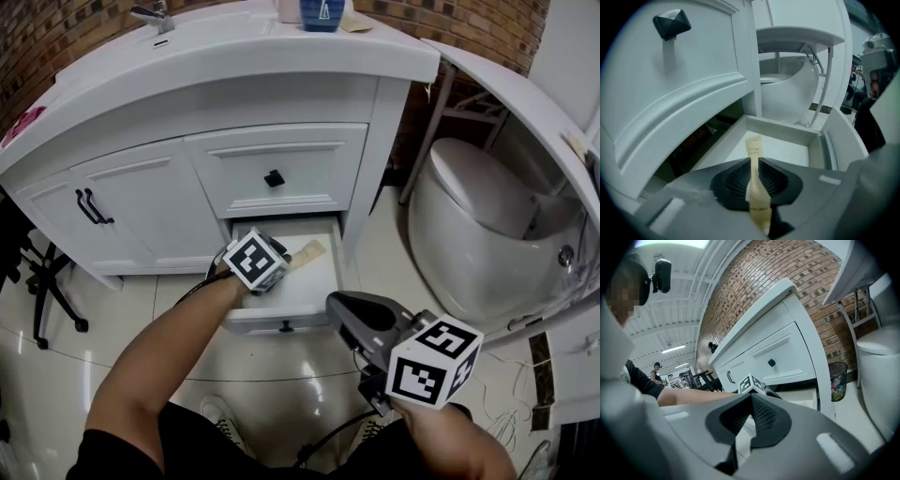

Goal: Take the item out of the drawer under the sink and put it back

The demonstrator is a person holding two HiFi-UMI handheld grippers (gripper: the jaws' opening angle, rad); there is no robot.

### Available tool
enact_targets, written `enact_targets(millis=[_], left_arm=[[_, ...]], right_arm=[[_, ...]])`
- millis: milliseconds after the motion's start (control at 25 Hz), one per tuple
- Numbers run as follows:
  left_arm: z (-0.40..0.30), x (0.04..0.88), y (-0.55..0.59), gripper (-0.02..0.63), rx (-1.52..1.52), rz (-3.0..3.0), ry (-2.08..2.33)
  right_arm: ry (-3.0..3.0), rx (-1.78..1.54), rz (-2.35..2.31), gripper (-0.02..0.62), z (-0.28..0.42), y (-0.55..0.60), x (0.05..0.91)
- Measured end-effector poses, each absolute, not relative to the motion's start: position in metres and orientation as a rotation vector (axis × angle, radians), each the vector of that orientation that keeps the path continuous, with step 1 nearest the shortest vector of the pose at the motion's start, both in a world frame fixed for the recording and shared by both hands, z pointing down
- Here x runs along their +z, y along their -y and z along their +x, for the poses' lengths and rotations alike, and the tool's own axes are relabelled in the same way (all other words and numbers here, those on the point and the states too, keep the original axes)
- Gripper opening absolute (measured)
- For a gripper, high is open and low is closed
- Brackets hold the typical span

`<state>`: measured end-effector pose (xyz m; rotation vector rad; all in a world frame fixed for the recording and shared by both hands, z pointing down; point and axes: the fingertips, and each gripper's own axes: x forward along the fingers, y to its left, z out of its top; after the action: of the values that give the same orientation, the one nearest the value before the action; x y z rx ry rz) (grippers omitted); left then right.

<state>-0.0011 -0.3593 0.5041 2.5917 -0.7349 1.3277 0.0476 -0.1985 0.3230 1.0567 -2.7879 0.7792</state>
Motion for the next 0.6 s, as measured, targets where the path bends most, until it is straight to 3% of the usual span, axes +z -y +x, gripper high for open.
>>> enact_targets(millis=[360,600], left_arm=[[-0.004,0.488,0.358,0.049,1.289,2.619,0.758],[-0.014,0.461,0.36,0.006,1.192,2.634,0.862]], right_arm=[[2.776,0.776,1.042,0.003,0.043,0.198,0.328],[2.762,0.757,1.054,0.003,0.043,0.2,0.332]])
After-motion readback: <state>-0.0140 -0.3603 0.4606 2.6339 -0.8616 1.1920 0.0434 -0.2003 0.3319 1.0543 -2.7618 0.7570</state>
